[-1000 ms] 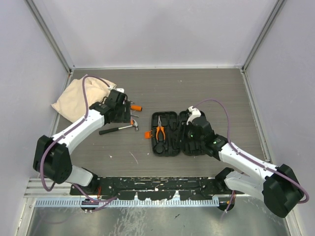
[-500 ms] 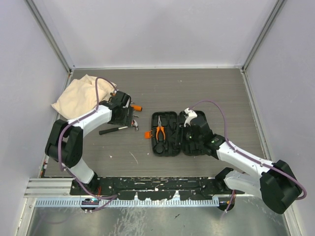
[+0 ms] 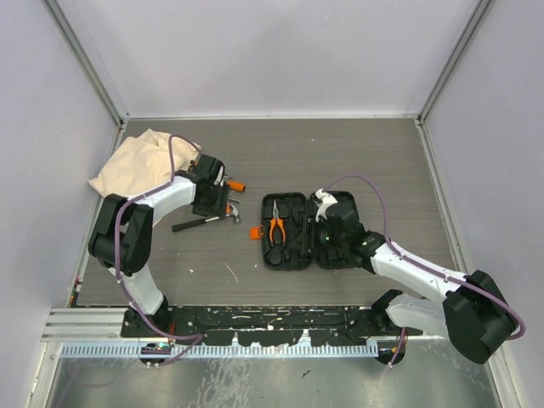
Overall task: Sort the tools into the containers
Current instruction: Adjust the hammer at the center of the board.
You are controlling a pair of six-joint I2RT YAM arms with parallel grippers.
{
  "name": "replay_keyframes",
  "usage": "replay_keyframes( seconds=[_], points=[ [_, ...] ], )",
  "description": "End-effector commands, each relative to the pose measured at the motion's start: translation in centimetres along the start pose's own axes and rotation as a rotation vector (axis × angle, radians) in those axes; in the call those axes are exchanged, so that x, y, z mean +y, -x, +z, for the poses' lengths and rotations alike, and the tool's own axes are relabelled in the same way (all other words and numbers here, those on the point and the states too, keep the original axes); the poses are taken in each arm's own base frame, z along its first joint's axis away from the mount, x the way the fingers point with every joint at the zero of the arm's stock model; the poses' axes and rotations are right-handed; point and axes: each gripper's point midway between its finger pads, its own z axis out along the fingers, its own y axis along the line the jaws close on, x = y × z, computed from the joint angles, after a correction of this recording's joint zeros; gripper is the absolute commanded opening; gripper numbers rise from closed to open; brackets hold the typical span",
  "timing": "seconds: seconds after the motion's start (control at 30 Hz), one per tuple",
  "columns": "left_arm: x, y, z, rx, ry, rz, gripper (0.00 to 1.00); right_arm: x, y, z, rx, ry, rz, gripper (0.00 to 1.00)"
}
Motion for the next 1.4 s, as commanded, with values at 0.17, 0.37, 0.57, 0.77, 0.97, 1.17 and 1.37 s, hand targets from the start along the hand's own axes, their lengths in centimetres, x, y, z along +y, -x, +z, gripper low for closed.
replay_keyframes(
  seconds=[0.17, 0.37, 0.57, 0.77, 0.97, 1.17, 1.37],
  points=[
    [-1.3, -0.8, 1.0, 0.05, -0.077, -0.02, 0.42, 1.6, 2.2, 0.4, -0.04, 0.051, -0.013, 0.54],
    [-2.0, -2.5, 0.5, 0.062, -0.13, -0.065, 0.34, 1.4, 1.9, 0.7, -0.031, 0.046, -0.011, 0.54],
    [-2.5, -3.5, -0.1, 0.081, -0.15, -0.115, 0.25, 1.5, 1.8, 1.0, -0.027, 0.053, 0.003, 0.54],
    [-3.0, -4.1, -2.1, 0.053, -0.166, -0.162, 0.18, 1.2, 1.6, 1.0, -0.027, 0.045, 0.016, 0.54],
    [-3.2, -3.8, -3.9, 0.023, -0.183, -0.162, 0.21, 1.0, 1.4, 1.1, -0.025, 0.041, 0.025, 0.54],
    [-3.6, -2.6, -5.0, -0.019, -0.179, -0.14, 0.44, 1.2, 1.5, 1.2, -0.026, 0.045, 0.026, 0.54],
    [-4.4, -2.9, -4.1, -0.001, -0.089, -0.026, 0.46, 1.1, 1.3, 1.0, -0.029, 0.043, 0.035, 0.54]
  ],
)
